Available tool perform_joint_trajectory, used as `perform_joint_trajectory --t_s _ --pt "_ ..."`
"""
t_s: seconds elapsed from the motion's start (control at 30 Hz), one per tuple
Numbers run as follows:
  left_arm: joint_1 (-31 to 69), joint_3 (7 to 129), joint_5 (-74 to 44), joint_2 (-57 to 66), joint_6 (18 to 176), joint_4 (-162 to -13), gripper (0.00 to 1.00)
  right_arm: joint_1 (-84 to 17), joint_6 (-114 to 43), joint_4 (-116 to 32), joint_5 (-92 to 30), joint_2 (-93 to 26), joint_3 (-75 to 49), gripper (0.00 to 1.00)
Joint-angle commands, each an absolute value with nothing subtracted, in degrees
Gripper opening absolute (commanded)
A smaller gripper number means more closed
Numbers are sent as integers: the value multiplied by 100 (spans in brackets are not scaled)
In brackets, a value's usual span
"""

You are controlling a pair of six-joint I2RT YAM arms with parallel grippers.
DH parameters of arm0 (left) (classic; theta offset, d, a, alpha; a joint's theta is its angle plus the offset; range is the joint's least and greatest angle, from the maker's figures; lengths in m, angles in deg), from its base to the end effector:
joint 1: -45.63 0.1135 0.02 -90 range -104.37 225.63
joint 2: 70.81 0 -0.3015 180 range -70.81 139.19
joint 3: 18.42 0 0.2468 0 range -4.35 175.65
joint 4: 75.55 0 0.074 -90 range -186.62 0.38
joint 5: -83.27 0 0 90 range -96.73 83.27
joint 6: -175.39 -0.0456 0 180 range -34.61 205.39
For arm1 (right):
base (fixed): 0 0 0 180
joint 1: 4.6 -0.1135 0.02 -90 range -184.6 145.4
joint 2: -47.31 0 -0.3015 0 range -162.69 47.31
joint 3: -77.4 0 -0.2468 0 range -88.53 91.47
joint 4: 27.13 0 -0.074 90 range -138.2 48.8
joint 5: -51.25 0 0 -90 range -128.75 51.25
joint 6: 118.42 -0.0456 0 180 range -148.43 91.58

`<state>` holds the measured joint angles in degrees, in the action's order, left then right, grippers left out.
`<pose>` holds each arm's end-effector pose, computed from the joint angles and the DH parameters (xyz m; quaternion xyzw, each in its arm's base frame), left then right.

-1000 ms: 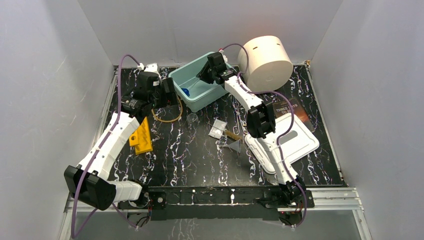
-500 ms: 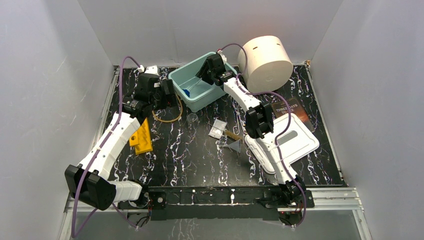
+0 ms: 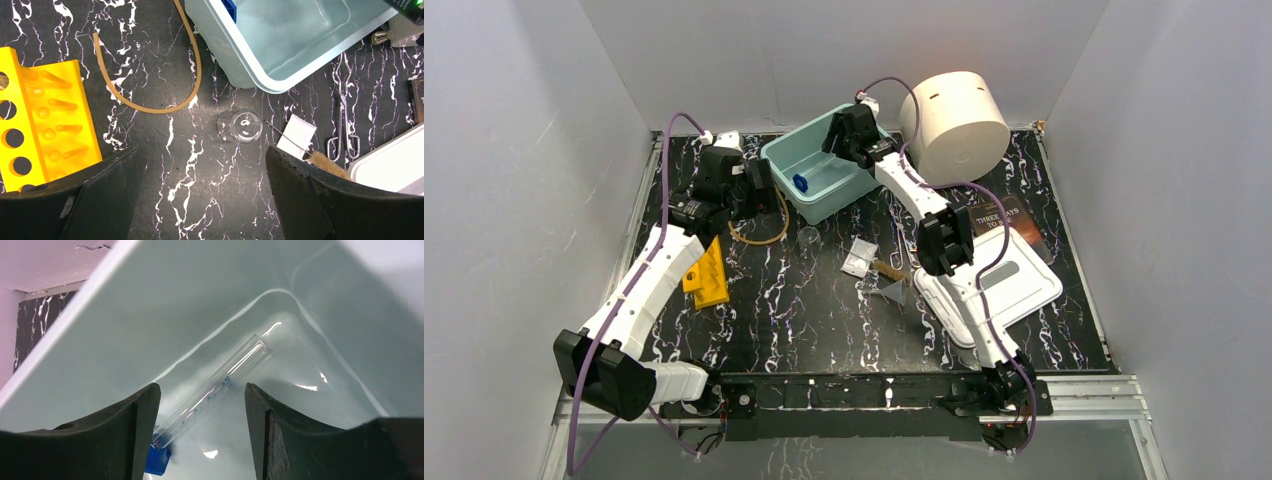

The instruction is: Organize the chemistry lab equipment

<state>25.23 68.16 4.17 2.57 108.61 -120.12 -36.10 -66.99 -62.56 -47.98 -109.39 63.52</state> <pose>0.2612 -0.0879 0.3969 -0.0678 0.8666 -0.1042 0.4833 0.5558 0.3320 0.2210 0.0947 0.8411 0.2473 0.4716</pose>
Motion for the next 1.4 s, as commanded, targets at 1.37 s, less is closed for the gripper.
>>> perform_joint_trajectory --t_s 1.37 --pt "2618 7263 1934 -986 12437 -12891 97 -6278 -5496 -6742 -6423 -6344 626 93"
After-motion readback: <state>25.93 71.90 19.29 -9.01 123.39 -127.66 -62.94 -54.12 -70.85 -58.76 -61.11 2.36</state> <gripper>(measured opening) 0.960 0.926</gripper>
